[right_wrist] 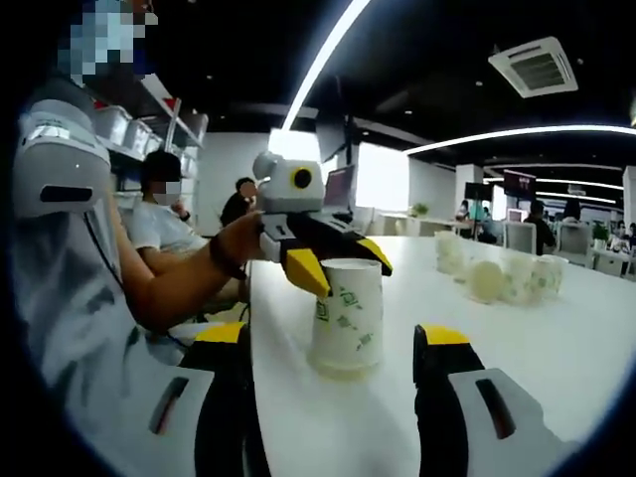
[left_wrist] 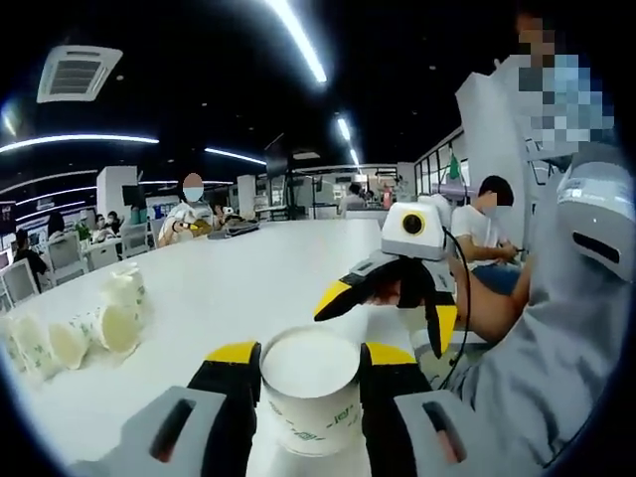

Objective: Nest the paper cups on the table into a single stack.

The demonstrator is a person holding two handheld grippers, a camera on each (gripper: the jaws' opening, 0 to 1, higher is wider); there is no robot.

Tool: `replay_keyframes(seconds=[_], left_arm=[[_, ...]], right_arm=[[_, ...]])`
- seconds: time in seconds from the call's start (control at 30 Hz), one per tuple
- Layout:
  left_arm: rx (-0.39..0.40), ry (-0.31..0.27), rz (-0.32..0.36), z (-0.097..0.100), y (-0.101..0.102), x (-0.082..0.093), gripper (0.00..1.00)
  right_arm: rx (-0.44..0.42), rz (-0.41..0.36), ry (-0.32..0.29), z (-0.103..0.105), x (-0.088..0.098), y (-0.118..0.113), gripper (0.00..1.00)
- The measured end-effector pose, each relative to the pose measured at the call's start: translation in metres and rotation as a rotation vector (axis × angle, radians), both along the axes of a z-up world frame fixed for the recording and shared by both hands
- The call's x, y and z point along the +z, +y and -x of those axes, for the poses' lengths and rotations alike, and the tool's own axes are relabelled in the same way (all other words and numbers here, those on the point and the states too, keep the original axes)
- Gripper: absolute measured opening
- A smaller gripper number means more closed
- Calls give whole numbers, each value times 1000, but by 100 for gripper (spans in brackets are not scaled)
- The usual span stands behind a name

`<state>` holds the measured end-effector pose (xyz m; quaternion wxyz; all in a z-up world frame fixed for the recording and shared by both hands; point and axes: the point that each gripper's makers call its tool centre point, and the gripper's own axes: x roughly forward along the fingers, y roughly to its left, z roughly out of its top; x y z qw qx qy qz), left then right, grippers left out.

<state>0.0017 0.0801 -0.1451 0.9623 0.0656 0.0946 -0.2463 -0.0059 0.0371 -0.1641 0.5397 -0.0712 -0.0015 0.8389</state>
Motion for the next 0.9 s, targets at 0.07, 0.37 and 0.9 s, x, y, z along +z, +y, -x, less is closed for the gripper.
replay_keyframes(seconds=[0.07,0.37,0.9], left_arm=[[-3,-4,-3,2,0,2,42],[7,-48,19,17,-4,24,42],[-5,-113,45,30,-13,46,42]], right_arm=[[1,-2,4,1,0,4,69],[39,-7,-8,16,-4,27,70],[143,10,-48,48,-8,53,64]])
